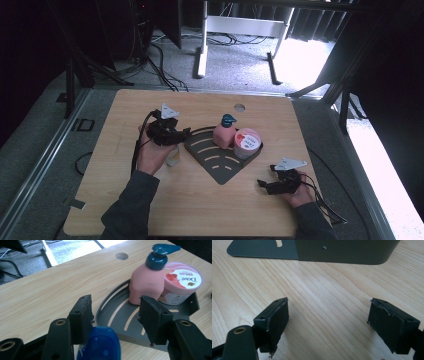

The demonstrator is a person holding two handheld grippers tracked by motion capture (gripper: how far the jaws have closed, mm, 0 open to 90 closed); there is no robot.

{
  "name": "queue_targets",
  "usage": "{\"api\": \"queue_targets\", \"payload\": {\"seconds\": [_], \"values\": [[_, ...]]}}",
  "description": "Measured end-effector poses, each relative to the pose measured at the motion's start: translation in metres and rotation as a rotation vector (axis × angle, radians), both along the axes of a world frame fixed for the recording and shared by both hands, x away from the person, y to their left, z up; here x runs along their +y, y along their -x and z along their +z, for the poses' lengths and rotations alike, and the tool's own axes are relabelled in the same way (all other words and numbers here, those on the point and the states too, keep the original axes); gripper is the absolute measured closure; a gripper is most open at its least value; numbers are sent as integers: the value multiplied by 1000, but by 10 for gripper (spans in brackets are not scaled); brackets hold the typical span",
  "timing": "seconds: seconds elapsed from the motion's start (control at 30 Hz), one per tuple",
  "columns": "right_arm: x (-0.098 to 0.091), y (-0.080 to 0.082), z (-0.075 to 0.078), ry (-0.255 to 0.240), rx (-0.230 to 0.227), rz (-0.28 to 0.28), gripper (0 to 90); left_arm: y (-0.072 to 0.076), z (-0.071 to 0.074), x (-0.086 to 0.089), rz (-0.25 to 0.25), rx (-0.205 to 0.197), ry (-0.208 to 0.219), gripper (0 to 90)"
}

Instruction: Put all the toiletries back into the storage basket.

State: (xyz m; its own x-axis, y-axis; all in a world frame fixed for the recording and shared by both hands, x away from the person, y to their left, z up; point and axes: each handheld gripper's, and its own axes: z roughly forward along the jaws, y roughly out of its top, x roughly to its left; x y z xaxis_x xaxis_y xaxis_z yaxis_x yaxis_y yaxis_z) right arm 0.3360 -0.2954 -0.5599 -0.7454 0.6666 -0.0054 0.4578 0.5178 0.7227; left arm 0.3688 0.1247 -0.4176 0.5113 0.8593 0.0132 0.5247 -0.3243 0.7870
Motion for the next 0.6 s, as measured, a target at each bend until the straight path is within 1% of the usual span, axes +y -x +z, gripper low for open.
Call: {"api": "queue_targets", "payload": {"seconds": [0.17,0.5,0.6], "values": [[0,0,0,1,-1,0,166,-2,-3,5,7,25,-9,435],[0,0,0,0,1,-1,166,-2,-5,6,-5,62,-38,440],[0,0,0,-1,2,-2,166,-2,-6,7,-4,82,-49,451]]}}
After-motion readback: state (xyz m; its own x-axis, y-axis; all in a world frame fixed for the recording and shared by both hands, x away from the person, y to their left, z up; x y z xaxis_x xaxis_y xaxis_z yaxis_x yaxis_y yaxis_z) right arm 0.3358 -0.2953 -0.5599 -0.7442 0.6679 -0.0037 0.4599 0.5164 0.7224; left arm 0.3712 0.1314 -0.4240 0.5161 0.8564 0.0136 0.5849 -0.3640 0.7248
